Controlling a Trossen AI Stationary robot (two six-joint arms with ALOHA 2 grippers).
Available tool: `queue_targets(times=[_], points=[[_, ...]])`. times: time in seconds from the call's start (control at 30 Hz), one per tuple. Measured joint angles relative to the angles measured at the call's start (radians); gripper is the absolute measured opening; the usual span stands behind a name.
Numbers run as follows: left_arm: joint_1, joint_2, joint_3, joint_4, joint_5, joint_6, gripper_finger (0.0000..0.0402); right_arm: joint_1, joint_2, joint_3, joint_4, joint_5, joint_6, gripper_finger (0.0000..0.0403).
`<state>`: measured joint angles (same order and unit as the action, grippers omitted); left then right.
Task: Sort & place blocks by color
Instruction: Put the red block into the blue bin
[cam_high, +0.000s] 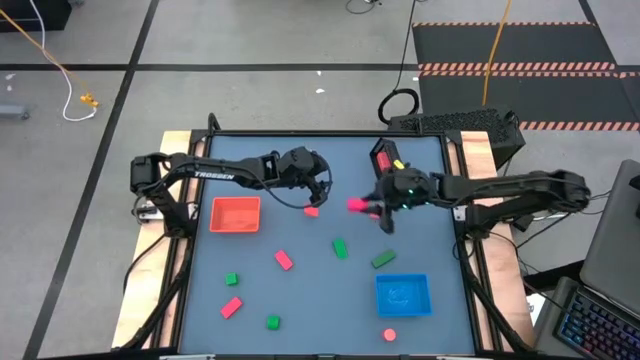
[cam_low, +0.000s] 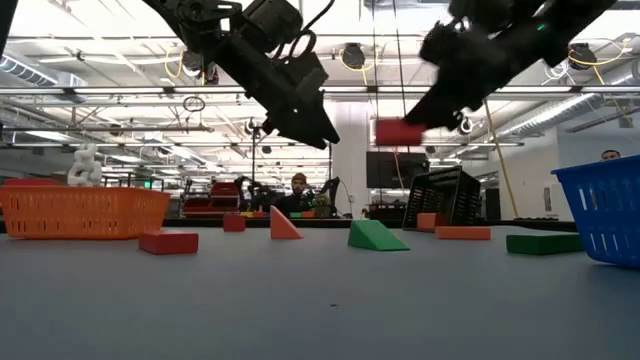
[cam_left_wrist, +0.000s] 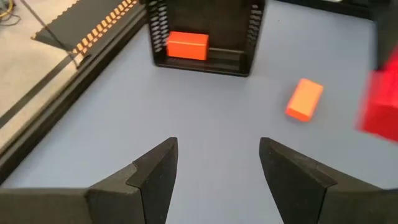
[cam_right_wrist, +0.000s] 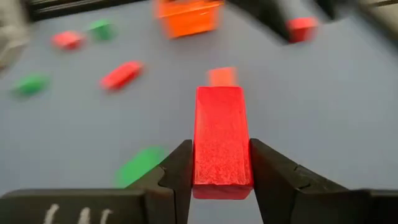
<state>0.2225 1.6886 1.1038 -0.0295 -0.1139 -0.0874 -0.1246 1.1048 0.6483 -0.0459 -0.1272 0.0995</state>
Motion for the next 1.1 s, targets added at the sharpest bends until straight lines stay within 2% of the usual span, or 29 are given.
queue_targets(times=[0.07, 0.23, 0.37, 0.53, 0.63, 0.73, 0.93, 1.1], points=[[-0.020, 0.000, 0.000, 0.005, 0.000, 0.004, 0.0230, 0.044, -0.046, 0.000, -0.073, -0.052, -0.005, 0.0120], [-0.074, 0.000, 0.000, 0.008, 0.019, -0.016, 0.0230, 0.182, -0.128, 0.000, -0.210, -0.080, 0.008, 0.0120], [-0.133, 0.000, 0.000, 0.011, 0.021, -0.069, 0.0230, 0.309, -0.153, 0.000, -0.223, -0.136, 0.068, 0.0120], [-0.207, 0.000, 0.000, 0.028, 0.009, -0.127, 0.0230, 0.484, -0.141, 0.000, -0.217, -0.135, 0.100, 0.0120], [-0.247, 0.000, 0.000, 0.045, 0.001, -0.160, 0.0230, 0.578, -0.109, 0.000, -0.222, -0.095, 0.119, 0.0120], [-0.284, 0.000, 0.000, 0.048, -0.038, -0.186, 0.0230, 0.647, -0.068, 0.001, -0.238, -0.004, 0.139, 0.0120], [-0.320, 0.000, 0.000, 0.061, -0.089, -0.204, 0.0230, 0.695, -0.023, -0.024, -0.273, 0.110, 0.207, 0.0125], [-0.322, 0.000, 0.000, 0.087, -0.098, -0.204, 0.0230, 0.689, -0.024, -0.050, -0.269, 0.127, 0.313, 0.0201]])
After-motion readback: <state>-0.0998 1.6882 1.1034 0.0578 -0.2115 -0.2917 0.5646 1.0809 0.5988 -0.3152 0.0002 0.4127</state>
